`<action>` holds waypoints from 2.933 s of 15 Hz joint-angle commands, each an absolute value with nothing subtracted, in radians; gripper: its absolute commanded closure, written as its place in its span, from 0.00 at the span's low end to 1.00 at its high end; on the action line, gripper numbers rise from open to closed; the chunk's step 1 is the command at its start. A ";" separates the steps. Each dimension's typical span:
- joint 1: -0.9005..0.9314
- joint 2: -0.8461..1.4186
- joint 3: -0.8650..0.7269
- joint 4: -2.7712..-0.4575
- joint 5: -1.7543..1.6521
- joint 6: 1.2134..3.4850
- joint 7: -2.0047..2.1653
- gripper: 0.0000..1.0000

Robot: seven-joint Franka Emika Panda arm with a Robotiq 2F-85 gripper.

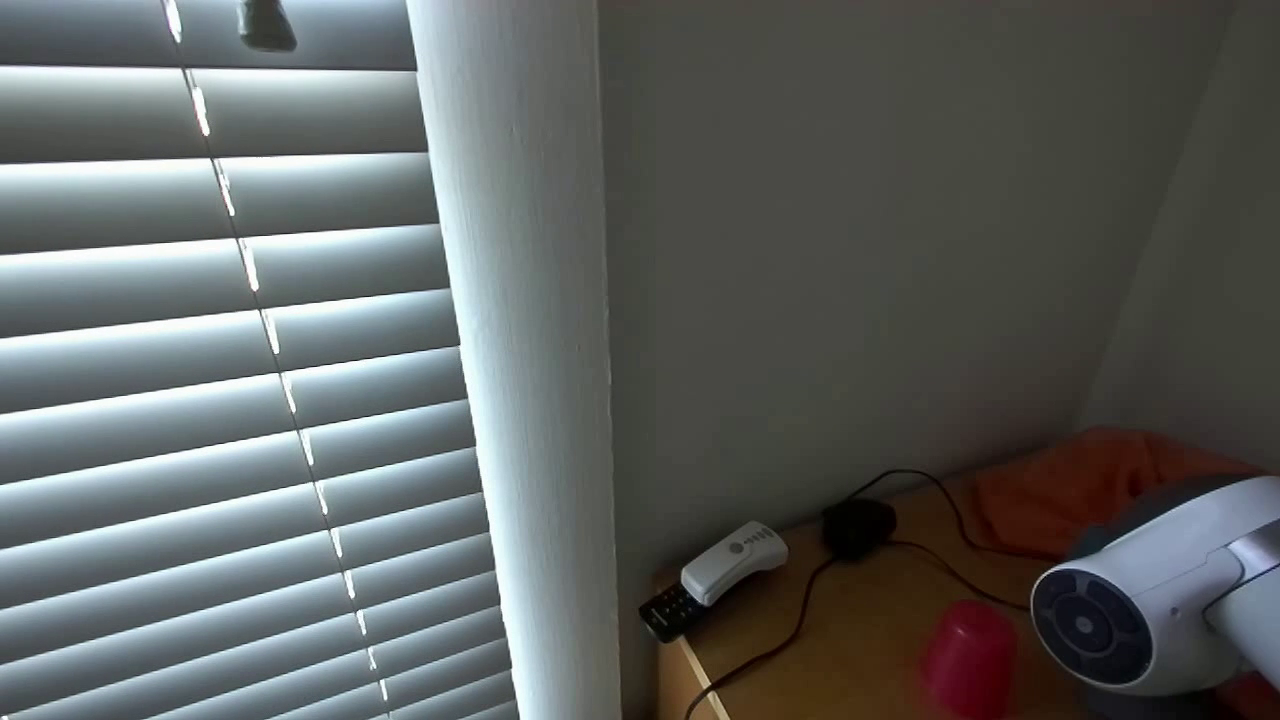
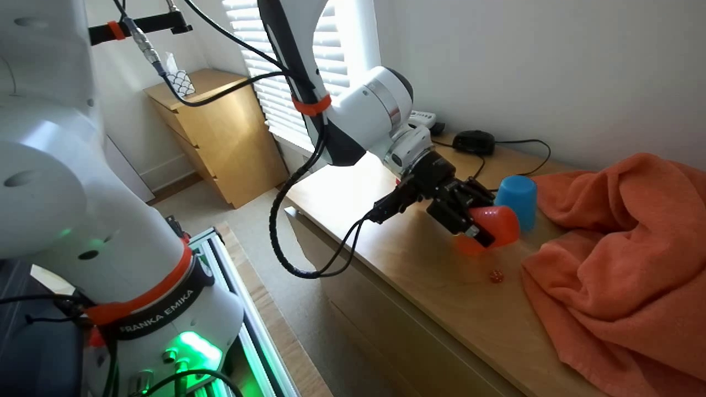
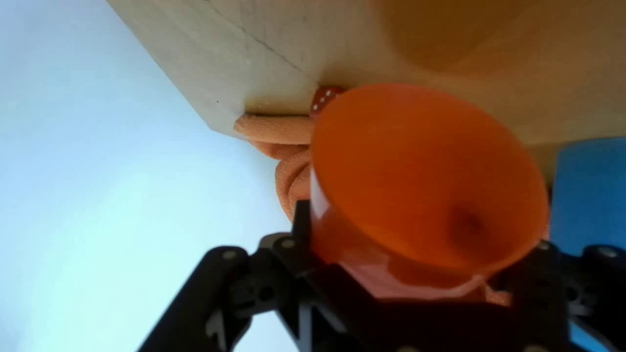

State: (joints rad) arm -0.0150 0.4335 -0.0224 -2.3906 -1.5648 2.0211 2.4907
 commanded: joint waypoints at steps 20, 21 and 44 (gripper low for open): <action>0.012 0.587 0.057 -2.313 -1.627 1.781 2.702 0.52; 0.013 0.589 0.058 -2.307 -1.631 1.782 2.705 0.52; 0.024 0.589 0.092 -2.350 -1.810 1.798 2.670 0.52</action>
